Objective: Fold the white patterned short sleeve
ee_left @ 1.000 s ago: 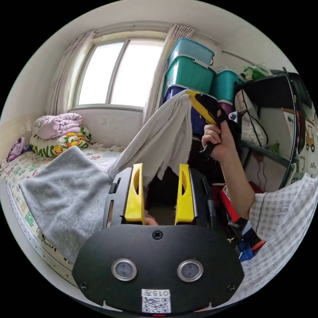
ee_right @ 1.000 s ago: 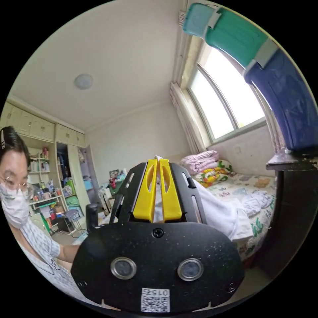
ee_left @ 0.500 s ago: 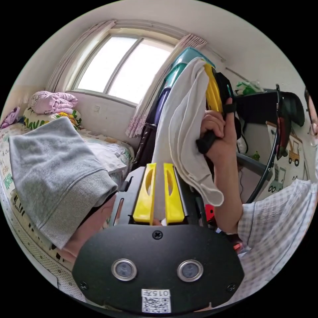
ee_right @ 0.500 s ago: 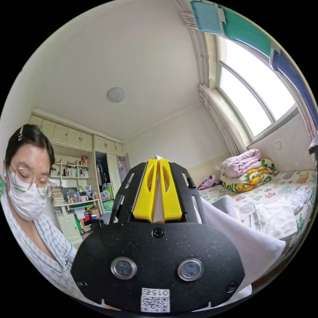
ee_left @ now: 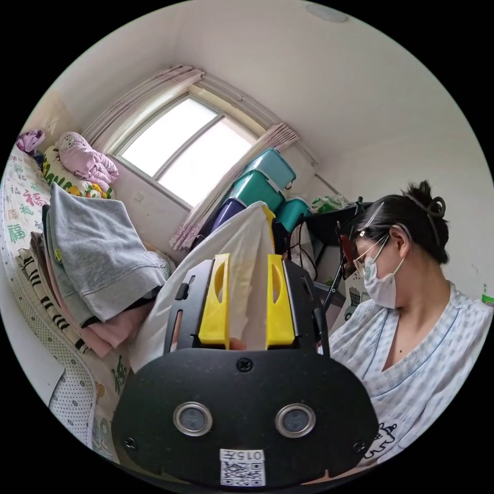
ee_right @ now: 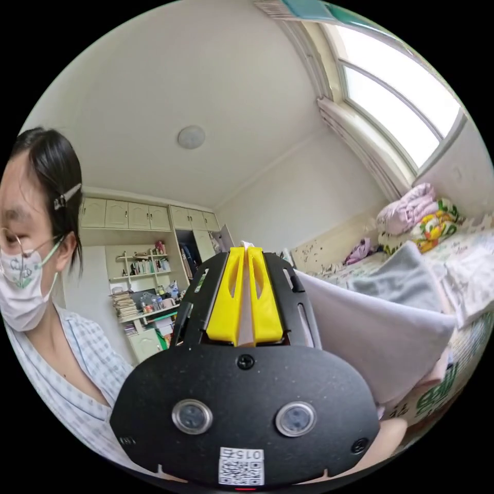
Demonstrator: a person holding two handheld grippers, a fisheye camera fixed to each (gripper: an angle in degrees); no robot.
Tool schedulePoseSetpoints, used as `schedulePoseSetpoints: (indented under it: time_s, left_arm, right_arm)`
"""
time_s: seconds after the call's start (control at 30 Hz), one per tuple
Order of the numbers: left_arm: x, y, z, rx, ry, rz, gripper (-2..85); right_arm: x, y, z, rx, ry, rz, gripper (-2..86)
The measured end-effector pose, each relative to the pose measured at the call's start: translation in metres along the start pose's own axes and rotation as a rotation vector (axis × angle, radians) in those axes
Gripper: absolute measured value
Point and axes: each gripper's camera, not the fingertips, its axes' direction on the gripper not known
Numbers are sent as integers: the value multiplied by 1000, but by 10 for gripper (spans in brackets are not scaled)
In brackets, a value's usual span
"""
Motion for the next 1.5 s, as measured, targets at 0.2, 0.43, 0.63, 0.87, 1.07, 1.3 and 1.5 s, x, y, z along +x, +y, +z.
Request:
schedulePoseSetpoints:
  time_s: [0.2, 0.43, 0.63, 0.87, 1.07, 1.3, 1.5]
  left_arm:
    - [36, -14, -21, -48, -99, 17, 100]
    - [56, -35, -40, 15, -102, -21, 13]
    - [73, -58, -66, 68, -104, -29, 7]
    - [79, -81, -86, 109, -110, -63, 8]
    - [83, -98, -85, 144, -113, -87, 8]
    - [95, -113, -69, 149, -128, -70, 14]
    - [108, -113, -38, 46, -159, -11, 51]
  right_arm:
    - [42, 33, 28, -84, -39, 154, -6]
    - [58, 0, 36, -115, -94, 121, -5]
    - [104, -20, 46, -100, -153, 152, -5]
    - [158, -40, 65, -115, -209, 165, -5]
    - [195, -53, 85, -107, -256, 185, -5]
    - [222, -71, 102, -106, -281, 183, -4]
    - [234, -77, 102, -76, -289, 192, -4]
